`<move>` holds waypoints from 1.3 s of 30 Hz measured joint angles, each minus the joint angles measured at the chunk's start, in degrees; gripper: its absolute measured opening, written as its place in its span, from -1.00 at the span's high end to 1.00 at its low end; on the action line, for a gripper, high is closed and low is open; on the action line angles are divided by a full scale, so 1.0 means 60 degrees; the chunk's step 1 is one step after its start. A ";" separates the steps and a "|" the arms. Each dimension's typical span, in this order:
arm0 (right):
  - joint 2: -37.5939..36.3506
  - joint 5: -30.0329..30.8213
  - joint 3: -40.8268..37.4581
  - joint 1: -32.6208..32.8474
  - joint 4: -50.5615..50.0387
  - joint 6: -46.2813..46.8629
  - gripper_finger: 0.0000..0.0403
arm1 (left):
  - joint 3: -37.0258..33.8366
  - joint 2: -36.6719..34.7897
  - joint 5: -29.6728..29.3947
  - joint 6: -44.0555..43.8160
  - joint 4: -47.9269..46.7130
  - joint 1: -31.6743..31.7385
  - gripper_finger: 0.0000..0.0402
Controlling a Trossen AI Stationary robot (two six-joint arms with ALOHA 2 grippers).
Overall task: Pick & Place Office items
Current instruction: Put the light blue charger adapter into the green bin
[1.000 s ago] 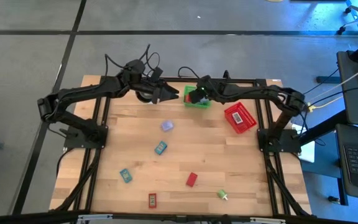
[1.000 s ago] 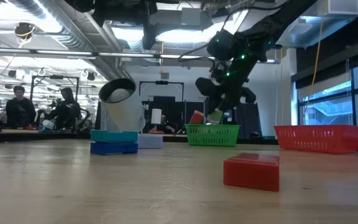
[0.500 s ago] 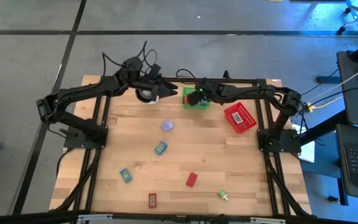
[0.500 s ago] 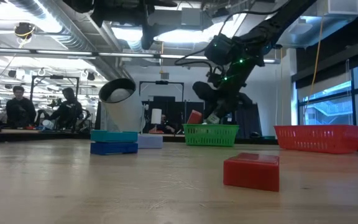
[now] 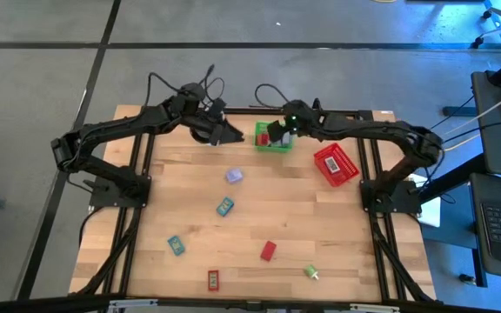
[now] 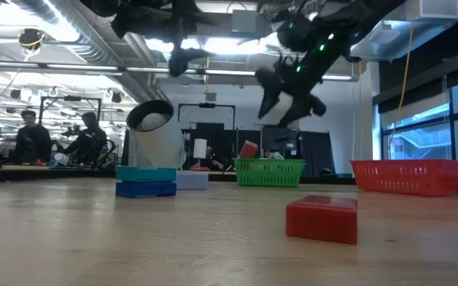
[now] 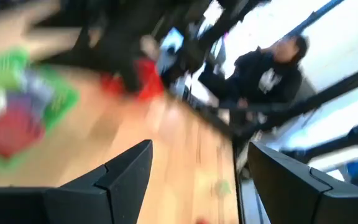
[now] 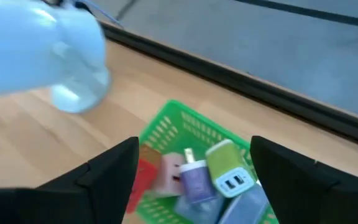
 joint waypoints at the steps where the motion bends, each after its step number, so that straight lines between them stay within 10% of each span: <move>1: -0.0196 -0.0110 0.0000 0.0029 -0.0020 0.0006 -0.55 | 0.0000 0.0000 0.0048 0.0203 -0.0493 -0.0014 -0.29; 7: -0.1202 -0.0639 0.0007 0.0331 -0.0157 0.0175 -0.55 | 0.0000 0.0004 -0.0704 0.2675 -0.3696 -0.0602 -0.29; 17: -0.1535 -0.0643 0.0007 0.1126 -0.0131 0.0586 -0.56 | -0.0004 0.0135 -0.5634 0.5665 -0.4979 -0.2780 -0.30; 39: -0.1502 -0.1219 0.0007 0.1352 -0.1611 0.0164 -0.56 | -0.0004 0.3757 -0.6940 0.5656 -0.3844 -0.3615 -0.45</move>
